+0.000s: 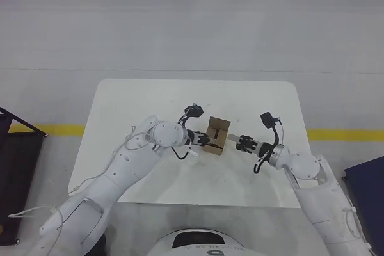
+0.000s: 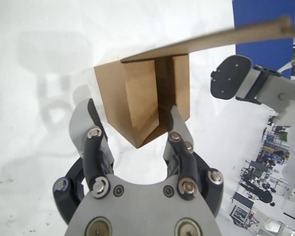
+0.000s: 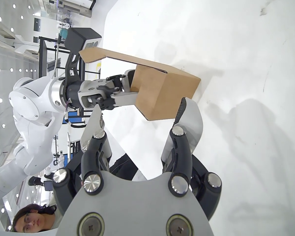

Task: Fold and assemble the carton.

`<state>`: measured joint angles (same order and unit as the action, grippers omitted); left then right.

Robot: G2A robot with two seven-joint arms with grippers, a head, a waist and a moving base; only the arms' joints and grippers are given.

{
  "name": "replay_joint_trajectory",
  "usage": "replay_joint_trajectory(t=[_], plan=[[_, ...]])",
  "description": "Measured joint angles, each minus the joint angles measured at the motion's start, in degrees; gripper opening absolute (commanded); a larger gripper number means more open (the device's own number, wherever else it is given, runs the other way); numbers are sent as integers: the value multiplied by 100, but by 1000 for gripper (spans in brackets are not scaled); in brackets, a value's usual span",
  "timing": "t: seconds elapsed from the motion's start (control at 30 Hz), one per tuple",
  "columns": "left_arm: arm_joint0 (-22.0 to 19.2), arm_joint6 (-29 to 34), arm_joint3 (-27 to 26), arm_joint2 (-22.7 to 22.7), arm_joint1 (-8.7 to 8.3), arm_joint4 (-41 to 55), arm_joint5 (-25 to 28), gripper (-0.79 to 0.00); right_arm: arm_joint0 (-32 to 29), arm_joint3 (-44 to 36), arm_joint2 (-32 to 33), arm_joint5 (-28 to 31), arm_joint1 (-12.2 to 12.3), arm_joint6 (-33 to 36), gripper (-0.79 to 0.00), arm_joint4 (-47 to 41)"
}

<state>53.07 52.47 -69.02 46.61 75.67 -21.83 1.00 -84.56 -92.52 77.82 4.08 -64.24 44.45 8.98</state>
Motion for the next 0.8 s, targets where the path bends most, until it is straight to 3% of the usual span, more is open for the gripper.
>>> replay_joint_trajectory(t=[0.23, 0.4, 0.47, 0.63, 0.8], plan=[[462, 7, -235, 882, -241, 637, 317, 0, 163, 227, 25, -141, 10, -115, -240, 12], [562, 79, -112, 1203, -311, 1007, 424, 0, 577, 667, -10, -541, -24, -450, -252, -12], [535, 57, 61, 1304, -315, 1235, 360, -46, 773, 786, -125, -717, -49, -571, -246, 73], [230, -292, 494, 1172, -221, 1360, -161, -89, 922, 675, -226, -800, -82, -668, -228, -46], [-213, -564, 918, 803, -37, 1452, -619, -111, 533, 204, -13, -480, -28, -524, -219, -196]])
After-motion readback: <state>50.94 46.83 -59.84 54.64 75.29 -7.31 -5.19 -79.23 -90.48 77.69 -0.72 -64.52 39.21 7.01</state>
